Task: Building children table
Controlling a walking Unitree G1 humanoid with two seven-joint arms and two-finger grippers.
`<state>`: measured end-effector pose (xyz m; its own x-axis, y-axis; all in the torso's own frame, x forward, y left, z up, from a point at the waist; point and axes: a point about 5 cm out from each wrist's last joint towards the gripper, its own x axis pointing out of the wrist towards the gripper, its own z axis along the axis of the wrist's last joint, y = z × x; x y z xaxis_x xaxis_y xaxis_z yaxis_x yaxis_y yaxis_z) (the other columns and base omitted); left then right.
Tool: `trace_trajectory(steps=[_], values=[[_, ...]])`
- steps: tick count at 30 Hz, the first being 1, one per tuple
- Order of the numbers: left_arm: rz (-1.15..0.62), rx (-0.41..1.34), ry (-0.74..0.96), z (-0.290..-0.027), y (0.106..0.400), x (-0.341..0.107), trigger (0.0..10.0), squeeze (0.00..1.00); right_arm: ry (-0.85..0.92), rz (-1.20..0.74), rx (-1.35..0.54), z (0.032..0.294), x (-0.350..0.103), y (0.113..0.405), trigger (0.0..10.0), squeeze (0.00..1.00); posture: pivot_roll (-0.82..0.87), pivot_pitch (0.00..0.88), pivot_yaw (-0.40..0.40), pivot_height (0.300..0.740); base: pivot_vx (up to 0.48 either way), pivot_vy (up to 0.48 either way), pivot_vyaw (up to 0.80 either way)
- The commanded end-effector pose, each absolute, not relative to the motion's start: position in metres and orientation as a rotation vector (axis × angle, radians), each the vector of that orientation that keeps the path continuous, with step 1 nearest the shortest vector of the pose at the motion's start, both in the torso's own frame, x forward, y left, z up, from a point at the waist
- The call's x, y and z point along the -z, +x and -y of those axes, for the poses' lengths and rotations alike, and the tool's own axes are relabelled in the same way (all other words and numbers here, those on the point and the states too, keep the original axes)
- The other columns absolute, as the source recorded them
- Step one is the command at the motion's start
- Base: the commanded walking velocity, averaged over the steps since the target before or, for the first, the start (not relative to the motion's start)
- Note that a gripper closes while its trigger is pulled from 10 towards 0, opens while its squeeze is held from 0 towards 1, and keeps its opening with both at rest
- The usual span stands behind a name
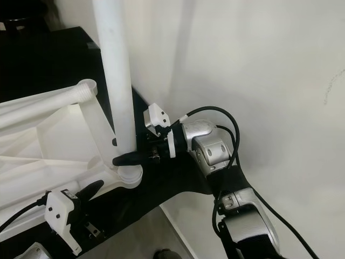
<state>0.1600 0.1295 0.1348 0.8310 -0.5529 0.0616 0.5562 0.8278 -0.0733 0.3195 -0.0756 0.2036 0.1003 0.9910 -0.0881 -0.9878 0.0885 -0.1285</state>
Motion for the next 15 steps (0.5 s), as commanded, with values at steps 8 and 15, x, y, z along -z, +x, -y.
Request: trace_trajectory(steps=[8,15], values=[[0.017,0.59,-0.09,-0.133,0.158,-0.132,10.0,0.0,-0.113,-0.15,-0.601,0.069,-0.152,0.284,0.0,0.0,-0.18,0.176,-0.111,0.74,0.0,0.0,0.0],[0.013,0.596,-0.088,-0.133,0.159,-0.131,10.0,0.0,-0.125,-0.098,-0.647,0.063,-0.163,0.298,0.0,0.0,-0.18,0.162,-0.109,0.74,0.0,0.0,0.0]])
